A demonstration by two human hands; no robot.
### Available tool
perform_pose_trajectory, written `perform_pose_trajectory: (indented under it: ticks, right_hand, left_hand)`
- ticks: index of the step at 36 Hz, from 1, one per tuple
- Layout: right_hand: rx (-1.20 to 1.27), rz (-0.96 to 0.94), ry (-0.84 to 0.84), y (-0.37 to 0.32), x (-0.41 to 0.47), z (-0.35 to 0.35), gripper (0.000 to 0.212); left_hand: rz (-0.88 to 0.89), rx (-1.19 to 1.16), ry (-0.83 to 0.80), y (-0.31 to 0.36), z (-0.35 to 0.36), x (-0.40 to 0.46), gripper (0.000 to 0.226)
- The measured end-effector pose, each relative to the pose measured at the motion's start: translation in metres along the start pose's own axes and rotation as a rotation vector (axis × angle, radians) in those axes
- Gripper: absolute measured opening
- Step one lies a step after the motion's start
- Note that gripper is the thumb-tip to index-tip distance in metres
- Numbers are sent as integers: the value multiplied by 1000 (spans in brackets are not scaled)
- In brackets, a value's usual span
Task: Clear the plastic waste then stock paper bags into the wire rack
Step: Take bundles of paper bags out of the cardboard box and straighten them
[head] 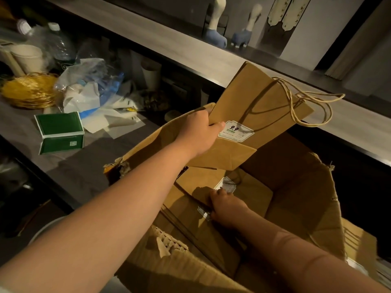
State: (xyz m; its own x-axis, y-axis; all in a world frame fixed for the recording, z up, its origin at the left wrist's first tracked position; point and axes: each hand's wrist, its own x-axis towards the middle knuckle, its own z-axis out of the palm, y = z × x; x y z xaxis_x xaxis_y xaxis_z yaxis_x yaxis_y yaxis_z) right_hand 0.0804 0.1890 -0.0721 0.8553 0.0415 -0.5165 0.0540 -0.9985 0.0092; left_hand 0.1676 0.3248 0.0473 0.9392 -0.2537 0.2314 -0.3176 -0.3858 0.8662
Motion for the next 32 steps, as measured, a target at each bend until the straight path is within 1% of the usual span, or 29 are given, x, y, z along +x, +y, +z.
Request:
perform_pose_trajectory:
  ticks: [2, 4, 8, 9, 11, 15, 18, 20, 22, 26, 29, 32]
  right_hand:
    - [9, 1, 10, -1, 0, -3, 53]
    - [3, 10, 48, -2, 1, -6, 52]
    - [-65, 41, 136, -1, 0, -15, 65]
    - [-71, 47, 163, 2, 0, -17, 66]
    - [-65, 45, 217, 7, -1, -20, 60]
    - [-60, 35, 224, 12, -2, -22, 50]
    - [-53, 40, 232, 16, -3, -38, 34]
    - [-52, 48, 234, 21, -6, -51, 27]
    - [-49, 63, 235, 26, -10, -61, 25]
    - [56, 101, 250, 37, -12, -73, 27]
    - [157, 116, 296, 46, -20, -82, 30]
    - [287, 161, 339, 59, -26, -88, 33]
  left_hand:
    - [5, -4, 0, 0, 0, 0, 20]
    - [9, -12, 2, 0, -1, 0, 19]
    - [15, -40, 19, 1, -3, -2, 9]
    - [12, -58, 23, 1, -3, -2, 7]
    - [5, -99, 28, 2, -4, -4, 5]
    - [1, -131, 35, 3, -6, -7, 6]
    - [-7, -138, 57, 4, -8, -5, 6]
    - [-25, -135, 90, 4, -10, -4, 5]
    - [-39, -137, 129, 1, -11, -3, 5]
    - [-32, -118, 246, 12, -17, -4, 13]
    - [27, -124, 338, 31, -29, -9, 13]
    - [50, -192, 442, 51, -45, -19, 9]
